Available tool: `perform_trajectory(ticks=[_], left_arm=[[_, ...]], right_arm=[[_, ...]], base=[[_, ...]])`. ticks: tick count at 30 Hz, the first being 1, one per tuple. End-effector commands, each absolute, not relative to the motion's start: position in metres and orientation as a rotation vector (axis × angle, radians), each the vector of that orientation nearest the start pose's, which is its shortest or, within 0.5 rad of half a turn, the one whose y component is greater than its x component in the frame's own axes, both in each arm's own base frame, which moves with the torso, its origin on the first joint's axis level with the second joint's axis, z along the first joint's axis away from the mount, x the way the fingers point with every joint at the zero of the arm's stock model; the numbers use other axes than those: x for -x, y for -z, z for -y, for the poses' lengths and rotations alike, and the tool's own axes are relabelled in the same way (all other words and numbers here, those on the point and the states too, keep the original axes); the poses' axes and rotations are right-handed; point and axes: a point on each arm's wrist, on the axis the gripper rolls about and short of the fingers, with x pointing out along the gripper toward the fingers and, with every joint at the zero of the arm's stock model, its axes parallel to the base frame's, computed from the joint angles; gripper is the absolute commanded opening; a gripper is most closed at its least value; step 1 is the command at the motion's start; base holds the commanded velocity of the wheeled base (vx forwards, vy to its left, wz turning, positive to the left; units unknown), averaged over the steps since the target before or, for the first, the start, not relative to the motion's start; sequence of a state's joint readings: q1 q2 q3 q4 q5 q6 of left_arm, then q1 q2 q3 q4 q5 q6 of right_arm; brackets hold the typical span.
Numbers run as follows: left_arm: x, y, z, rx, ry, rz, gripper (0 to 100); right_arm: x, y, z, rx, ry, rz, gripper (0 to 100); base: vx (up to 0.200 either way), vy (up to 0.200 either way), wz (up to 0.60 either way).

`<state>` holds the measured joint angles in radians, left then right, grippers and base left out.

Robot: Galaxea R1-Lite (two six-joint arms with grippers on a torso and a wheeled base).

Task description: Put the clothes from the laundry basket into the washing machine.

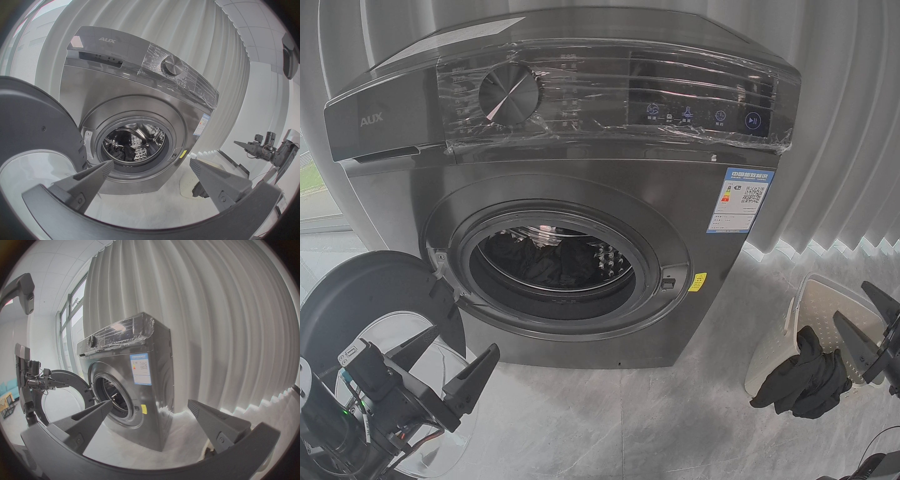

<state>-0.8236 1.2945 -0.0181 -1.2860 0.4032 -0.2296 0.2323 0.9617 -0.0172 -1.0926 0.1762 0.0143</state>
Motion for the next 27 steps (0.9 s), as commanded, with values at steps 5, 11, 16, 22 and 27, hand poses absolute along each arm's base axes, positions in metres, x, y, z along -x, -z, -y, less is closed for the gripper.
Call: perform_trajectory(ticks=[5, 11, 16, 22, 27], left_arm=[[-0.107, -0.143, 0.082, 0.184, 0.305, -0.021, 100], [-0.098, -0.144, 0.073, 0.174, 0.256, -0.032, 100], [-0.091, -0.147, 0.059, 0.194, 0.202, -0.016, 100], [-0.071, -0.143, 0.036, 0.174, 0.127, -0.029, 100], [-0.049, -0.130, 0.020, 0.150, 0.137, -0.085, 100]], right_arm=[[-0.044, -0.168, -0.009, 0.025, -0.292, 0.312, 100], [-0.017, -0.157, -0.005, 0.041, -0.245, 0.343, 100], [0.000, -0.143, -0.005, 0.043, -0.245, 0.330, 100], [0.015, -0.123, -0.005, 0.054, -0.230, 0.294, 100], [0.024, -0.102, -0.005, 0.049, -0.242, 0.229, 100]], base=[[0.000, 0.000, 0.00], [0.000, -0.067, 0.00], [0.000, -0.200, 0.00], [0.000, 0.000, 0.00], [0.000, 0.000, 0.00]])
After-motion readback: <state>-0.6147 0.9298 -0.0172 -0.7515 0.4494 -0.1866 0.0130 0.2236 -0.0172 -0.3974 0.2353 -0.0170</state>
